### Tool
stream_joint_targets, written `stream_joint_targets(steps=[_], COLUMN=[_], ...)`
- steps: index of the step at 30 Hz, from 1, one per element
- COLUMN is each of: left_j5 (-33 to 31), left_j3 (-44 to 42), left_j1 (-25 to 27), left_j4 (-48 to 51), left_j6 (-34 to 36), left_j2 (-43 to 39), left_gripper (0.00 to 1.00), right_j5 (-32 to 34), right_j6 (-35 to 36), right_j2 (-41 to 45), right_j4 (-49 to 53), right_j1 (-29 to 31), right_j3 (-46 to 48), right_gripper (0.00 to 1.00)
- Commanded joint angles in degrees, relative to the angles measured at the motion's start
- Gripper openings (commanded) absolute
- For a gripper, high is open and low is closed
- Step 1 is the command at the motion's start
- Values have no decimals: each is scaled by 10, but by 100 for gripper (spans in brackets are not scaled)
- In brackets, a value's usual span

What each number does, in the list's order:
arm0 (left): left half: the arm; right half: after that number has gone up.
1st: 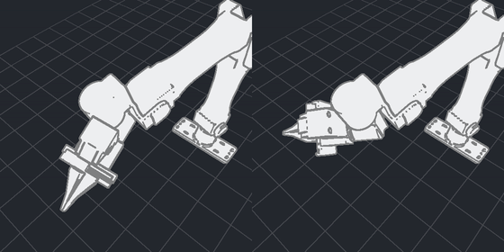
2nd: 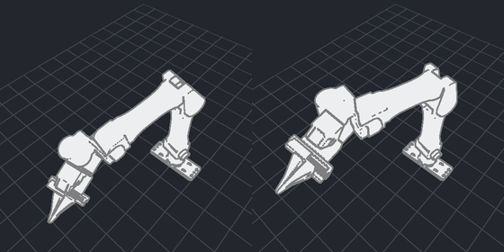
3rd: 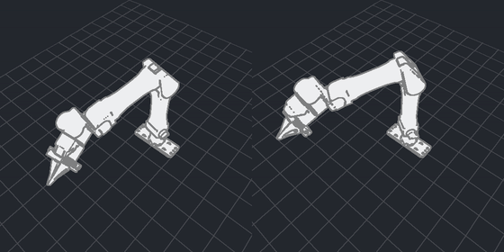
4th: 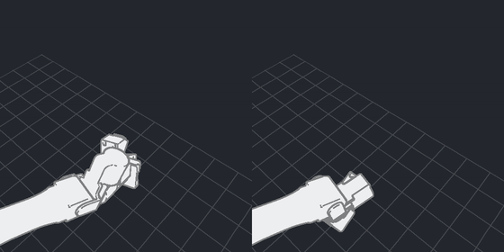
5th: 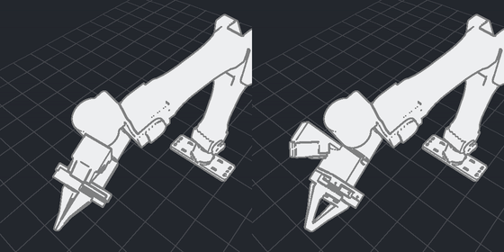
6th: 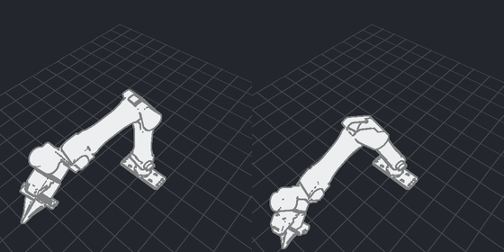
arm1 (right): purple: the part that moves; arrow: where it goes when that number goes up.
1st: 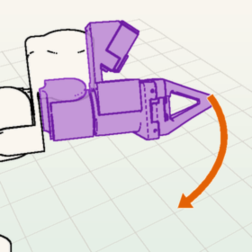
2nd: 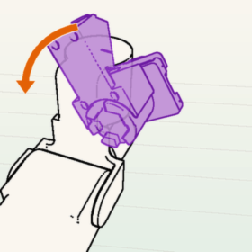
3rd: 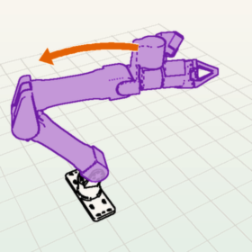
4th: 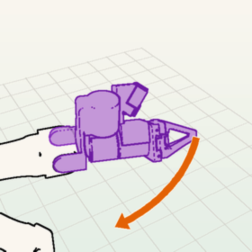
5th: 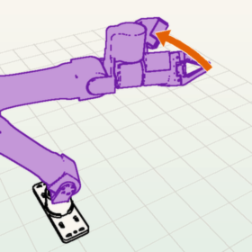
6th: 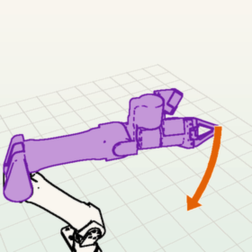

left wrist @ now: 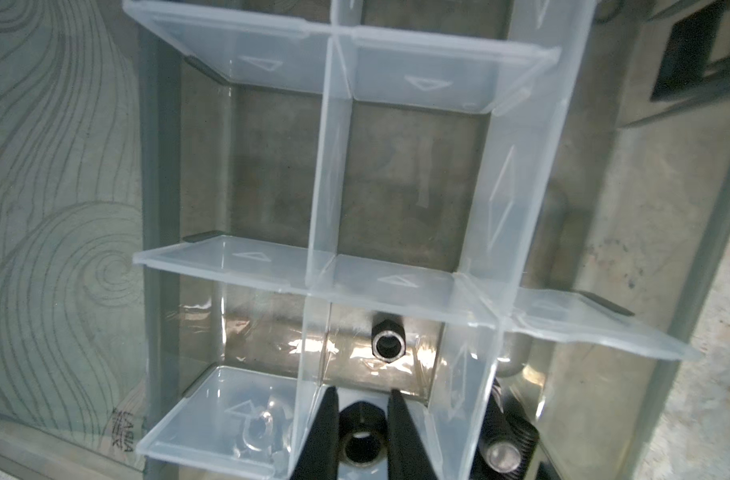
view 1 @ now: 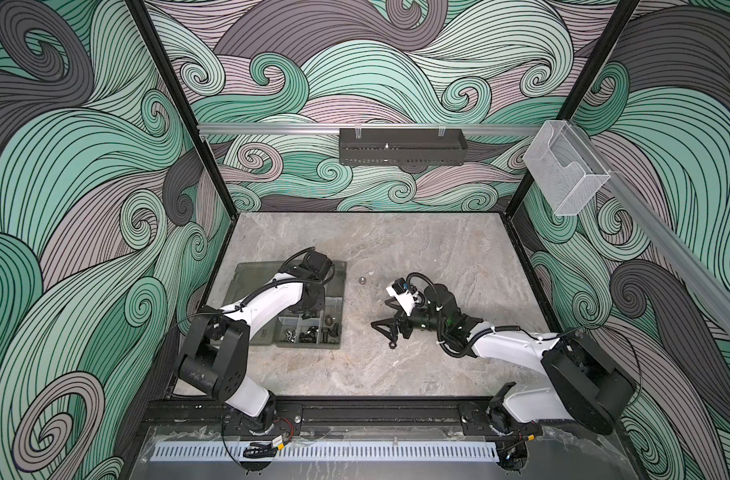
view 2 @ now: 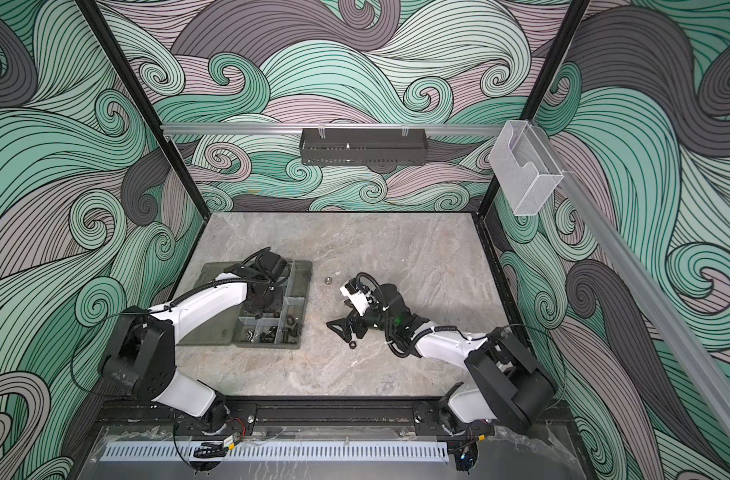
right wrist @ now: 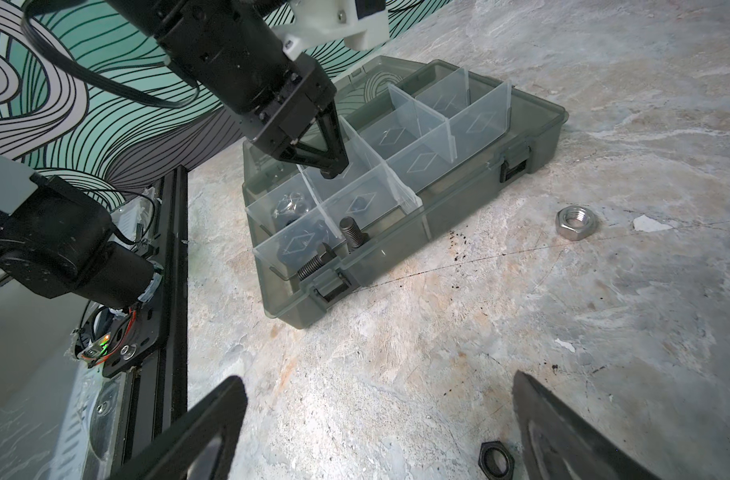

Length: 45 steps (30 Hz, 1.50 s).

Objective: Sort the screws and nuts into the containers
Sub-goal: 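Carry the nut over a box compartment and open the left gripper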

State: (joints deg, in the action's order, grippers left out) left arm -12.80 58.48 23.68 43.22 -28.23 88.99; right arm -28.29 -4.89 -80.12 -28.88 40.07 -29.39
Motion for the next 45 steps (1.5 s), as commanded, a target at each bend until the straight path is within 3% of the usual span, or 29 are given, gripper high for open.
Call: stream_joint_targets(steps=[1,24,31,39,45], left_j5=[-3,14,10,19,80], left_j3=[20,-9,24,-26,0], left_j1=[-6,-4,-4,15,33], left_j4=[-6,-36,-14,-29,-47], left_j6=[11,3,14,-3,33], left_j2=[20,29,27,-65,-110], left_gripper=[16,25,28,28,28], right_j5=[-7,-19,-24,-18,-16], right_j6=[17,8,7,9,10], right_j2=[0,-20,-29,-20,-22], right_j4=[3,-4,2,3,9], right_j1=[3,4,5,5,5], right_j3=[-16,-24,-31,-25,-30], right_gripper=[99,99,99,99,99])
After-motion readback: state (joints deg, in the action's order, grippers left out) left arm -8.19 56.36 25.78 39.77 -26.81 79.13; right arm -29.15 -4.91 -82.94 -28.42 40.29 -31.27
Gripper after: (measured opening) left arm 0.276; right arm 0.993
